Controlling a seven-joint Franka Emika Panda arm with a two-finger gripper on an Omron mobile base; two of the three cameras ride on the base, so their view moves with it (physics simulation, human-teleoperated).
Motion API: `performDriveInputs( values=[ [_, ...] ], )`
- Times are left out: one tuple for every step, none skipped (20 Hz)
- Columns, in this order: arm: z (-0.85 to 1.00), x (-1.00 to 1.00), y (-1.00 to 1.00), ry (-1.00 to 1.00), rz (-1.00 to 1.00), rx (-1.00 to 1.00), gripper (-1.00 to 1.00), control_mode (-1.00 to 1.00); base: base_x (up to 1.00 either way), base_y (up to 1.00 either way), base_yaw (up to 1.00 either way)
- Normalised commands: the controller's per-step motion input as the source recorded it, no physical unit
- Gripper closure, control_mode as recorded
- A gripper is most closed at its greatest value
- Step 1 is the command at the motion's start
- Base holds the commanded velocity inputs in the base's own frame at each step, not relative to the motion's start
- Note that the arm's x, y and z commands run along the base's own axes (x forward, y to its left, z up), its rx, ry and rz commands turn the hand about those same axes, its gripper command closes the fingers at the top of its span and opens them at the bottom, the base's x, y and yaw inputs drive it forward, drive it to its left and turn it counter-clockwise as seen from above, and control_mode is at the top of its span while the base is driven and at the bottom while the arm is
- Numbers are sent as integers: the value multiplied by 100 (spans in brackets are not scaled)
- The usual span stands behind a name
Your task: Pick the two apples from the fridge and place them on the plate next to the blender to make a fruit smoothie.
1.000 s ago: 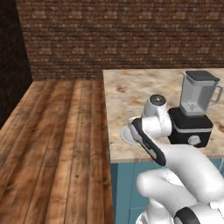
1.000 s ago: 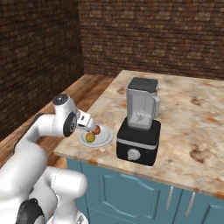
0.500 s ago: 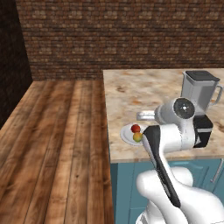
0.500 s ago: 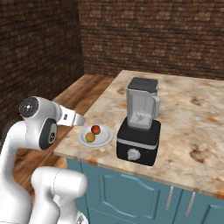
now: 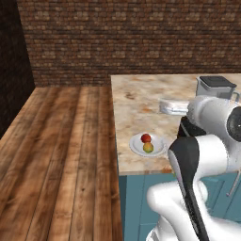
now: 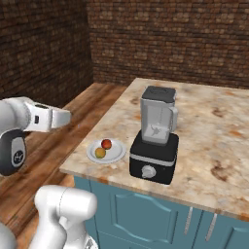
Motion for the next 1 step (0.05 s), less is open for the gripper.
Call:
performDriveInputs(
  values=[
    [0,0,0,0,0,0,-100,-100,0,0,0]
  ],
)
